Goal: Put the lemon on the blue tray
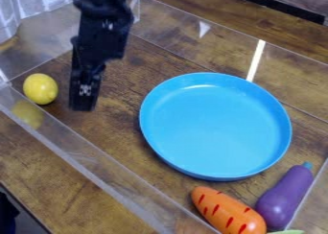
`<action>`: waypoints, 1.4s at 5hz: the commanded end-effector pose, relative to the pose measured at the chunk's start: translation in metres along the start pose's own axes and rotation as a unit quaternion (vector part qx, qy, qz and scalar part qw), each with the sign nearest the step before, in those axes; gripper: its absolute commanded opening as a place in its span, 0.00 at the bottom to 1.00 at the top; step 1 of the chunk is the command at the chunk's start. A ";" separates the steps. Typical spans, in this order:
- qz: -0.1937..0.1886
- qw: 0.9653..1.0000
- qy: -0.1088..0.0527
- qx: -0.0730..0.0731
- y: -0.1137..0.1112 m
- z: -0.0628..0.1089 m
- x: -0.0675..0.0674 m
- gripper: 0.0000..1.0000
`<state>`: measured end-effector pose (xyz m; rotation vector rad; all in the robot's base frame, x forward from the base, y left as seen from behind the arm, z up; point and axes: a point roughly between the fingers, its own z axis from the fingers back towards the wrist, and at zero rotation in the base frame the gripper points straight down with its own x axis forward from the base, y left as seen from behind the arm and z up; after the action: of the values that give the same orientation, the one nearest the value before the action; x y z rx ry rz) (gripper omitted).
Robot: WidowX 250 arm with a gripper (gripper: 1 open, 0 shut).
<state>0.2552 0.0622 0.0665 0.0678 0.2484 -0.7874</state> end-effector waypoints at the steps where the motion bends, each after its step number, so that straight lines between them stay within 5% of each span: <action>1: 0.033 0.999 -0.002 0.011 0.011 -0.006 -0.008 1.00; 4: 0.135 0.991 -0.009 0.007 0.021 -0.025 -0.002 1.00; 5: 0.144 0.989 -0.011 0.009 0.021 -0.027 0.012 1.00; 7: 0.106 0.994 -0.015 0.026 0.036 -0.039 -0.007 1.00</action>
<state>0.2655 0.0943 0.0229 0.1161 0.2077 -0.5894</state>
